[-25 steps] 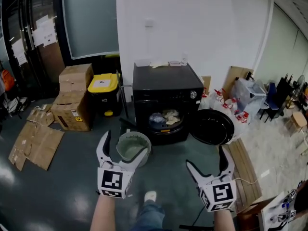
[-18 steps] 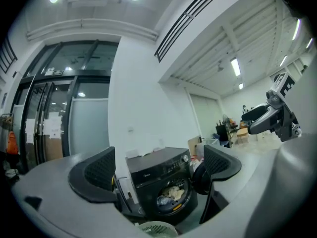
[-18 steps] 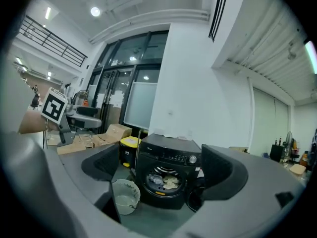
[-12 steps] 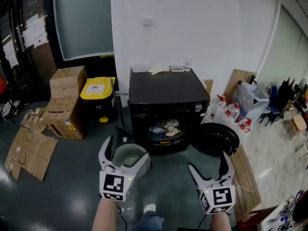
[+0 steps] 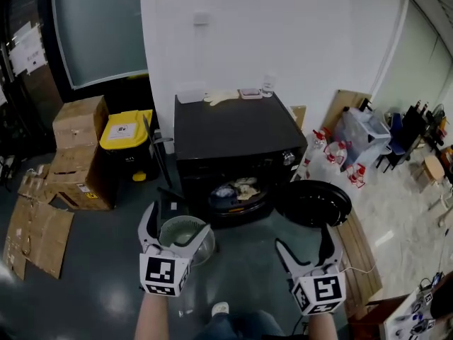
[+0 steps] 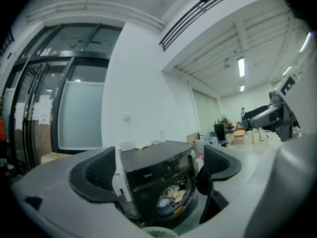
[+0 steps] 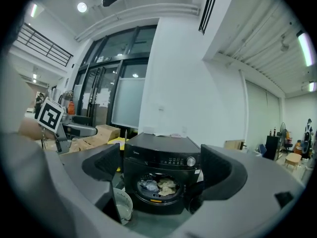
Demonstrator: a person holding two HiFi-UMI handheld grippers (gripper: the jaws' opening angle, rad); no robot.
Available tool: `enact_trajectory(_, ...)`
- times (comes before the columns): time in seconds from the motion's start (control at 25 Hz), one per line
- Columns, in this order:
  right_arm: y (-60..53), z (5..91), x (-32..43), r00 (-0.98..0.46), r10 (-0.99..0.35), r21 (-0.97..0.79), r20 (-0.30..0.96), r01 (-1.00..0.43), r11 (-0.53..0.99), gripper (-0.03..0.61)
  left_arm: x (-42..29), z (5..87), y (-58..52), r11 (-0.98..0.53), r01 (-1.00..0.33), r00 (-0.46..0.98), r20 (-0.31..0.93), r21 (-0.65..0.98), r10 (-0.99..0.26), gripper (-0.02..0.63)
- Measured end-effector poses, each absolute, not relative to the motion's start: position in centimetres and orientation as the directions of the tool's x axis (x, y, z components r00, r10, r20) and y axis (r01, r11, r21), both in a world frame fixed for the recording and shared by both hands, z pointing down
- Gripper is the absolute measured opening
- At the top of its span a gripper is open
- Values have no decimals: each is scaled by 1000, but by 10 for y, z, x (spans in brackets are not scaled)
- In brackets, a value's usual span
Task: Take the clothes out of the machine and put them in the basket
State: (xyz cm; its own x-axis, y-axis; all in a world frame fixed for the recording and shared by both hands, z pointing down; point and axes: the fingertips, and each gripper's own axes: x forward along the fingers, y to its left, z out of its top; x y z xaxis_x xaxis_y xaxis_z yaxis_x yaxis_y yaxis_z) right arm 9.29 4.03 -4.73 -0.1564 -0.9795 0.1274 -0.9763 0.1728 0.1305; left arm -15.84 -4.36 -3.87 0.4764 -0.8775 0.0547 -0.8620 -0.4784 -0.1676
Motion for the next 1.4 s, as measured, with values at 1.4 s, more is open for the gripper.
enact_trajectory(1.4, -175, 50, 230, -547, -775, 54, 317, -805, 591, 474, -7, 12, -162, -135, -976, 104, 176, -174, -979, 537)
